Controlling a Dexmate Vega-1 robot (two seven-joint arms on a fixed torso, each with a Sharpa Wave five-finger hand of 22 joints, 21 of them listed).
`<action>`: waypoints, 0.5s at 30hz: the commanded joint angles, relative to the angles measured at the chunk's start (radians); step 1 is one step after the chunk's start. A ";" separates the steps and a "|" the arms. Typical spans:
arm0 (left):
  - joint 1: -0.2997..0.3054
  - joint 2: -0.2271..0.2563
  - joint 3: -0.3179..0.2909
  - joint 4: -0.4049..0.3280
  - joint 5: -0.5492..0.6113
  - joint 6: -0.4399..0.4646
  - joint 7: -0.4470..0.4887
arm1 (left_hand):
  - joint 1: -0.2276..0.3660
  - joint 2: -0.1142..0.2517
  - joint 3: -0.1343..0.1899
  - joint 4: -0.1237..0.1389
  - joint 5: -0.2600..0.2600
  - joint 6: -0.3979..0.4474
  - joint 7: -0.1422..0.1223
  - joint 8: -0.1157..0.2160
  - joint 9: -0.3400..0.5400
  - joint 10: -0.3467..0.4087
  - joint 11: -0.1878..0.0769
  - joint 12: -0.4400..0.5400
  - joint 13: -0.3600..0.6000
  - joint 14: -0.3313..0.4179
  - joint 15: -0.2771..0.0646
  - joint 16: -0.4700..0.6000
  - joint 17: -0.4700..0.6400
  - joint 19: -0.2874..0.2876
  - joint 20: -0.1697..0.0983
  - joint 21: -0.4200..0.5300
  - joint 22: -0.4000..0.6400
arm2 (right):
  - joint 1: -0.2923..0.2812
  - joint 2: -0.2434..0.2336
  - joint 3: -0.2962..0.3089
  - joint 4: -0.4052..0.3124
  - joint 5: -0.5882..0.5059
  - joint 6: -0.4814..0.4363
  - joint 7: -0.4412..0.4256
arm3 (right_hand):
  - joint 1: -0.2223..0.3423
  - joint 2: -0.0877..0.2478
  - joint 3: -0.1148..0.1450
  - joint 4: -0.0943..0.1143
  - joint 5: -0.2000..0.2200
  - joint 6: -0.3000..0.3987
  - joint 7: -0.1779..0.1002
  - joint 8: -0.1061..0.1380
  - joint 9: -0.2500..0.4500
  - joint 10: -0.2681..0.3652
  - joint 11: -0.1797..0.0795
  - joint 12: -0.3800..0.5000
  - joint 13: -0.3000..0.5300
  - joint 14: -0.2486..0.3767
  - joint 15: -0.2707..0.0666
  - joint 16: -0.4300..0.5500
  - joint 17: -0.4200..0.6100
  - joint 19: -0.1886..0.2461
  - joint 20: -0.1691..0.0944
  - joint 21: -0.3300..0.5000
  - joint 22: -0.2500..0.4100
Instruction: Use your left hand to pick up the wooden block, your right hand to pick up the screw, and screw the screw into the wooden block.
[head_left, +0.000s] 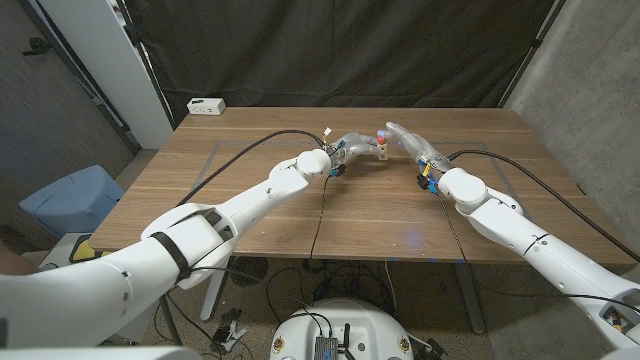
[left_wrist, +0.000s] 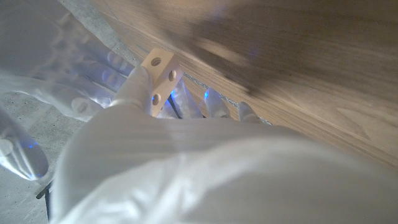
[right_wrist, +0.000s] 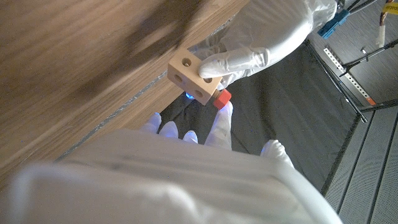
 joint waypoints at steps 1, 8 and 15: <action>0.006 0.007 0.001 -0.017 0.001 0.002 -0.002 | -0.003 0.002 0.003 0.003 0.003 0.057 0.020 0.009 0.003 0.009 -0.001 0.002 0.003 0.006 -0.045 0.002 0.002 0.000 0.001 0.004 0.004 | 0.002 0.004 0.005 0.006 0.001 0.011 -0.007 | -0.010 0.009 0.002 0.007 0.007 0.008 -0.001 0.003 0.002 -0.060 -0.001 0.007 0.003 -0.167 -0.001 0.009 0.002 -0.003 -0.005 0.004 0.001; 0.007 0.007 0.000 -0.020 0.001 0.003 -0.002 | -0.004 0.001 0.003 0.003 0.003 0.056 0.019 0.009 0.003 0.009 -0.001 0.001 0.004 0.005 -0.045 0.001 0.002 0.000 0.000 0.004 0.004 | 0.013 0.012 0.007 0.019 0.004 0.024 -0.003 | -0.010 0.008 0.002 0.009 0.009 0.008 0.001 0.003 0.002 -0.058 -0.001 0.007 0.003 -0.166 -0.001 0.009 0.001 -0.002 -0.004 0.004 0.001; -0.001 -0.001 0.003 -0.001 0.001 -0.005 -0.006 | -0.003 0.002 0.003 0.003 0.003 0.056 0.020 0.009 0.003 0.009 -0.001 0.001 0.004 0.004 -0.045 0.001 0.002 0.000 0.002 0.004 0.004 | 0.015 0.014 0.012 0.023 0.005 0.035 -0.007 | -0.010 0.008 0.002 0.010 0.010 0.008 0.001 0.003 0.002 -0.056 0.000 0.007 0.003 -0.164 0.000 0.010 0.000 -0.001 -0.003 0.005 0.001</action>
